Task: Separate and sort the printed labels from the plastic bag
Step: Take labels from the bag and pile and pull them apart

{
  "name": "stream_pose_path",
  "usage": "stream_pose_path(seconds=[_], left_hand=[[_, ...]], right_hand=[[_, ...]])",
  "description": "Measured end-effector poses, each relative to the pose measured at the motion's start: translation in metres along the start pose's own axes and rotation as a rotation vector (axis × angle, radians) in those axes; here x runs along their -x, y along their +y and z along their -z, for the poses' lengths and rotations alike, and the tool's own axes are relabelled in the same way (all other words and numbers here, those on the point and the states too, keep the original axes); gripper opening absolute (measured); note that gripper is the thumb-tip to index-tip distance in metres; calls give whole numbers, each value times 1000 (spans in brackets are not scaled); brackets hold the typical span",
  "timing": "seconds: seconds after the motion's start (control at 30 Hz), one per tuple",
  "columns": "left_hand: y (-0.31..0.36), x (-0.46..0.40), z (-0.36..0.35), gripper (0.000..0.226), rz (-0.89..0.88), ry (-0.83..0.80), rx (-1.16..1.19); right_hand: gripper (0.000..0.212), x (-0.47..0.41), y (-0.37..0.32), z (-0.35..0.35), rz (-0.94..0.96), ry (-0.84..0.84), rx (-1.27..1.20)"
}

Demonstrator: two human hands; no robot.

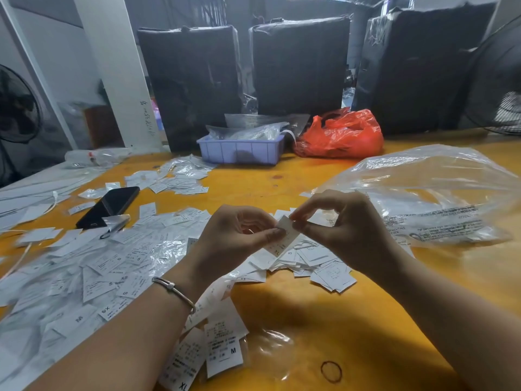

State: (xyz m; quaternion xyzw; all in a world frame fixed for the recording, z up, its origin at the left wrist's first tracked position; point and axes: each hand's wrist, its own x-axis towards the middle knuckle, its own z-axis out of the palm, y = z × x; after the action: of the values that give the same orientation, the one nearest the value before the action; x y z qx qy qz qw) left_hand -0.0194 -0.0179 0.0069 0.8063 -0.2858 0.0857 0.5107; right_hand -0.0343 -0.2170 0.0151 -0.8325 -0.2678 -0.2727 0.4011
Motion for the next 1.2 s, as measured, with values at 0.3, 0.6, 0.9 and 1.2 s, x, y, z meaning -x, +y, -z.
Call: stream_pose_path(seconds=[0.3, 0.6, 0.9, 1.2], left_hand=[[-4, 0, 0, 22, 0, -6, -2], [-13, -4, 6, 13, 98, 118, -147], [-32, -8, 31, 23, 327, 395, -573], [-35, -8, 31, 24, 550, 192, -823]], right_hand=[[18, 3, -4, -9, -8, -70, -60], [17, -2, 16, 5, -163, -113, 138], [32, -9, 57, 37, -457, 17, 788], [17, -2, 90, 47, -760, -147, 1033]])
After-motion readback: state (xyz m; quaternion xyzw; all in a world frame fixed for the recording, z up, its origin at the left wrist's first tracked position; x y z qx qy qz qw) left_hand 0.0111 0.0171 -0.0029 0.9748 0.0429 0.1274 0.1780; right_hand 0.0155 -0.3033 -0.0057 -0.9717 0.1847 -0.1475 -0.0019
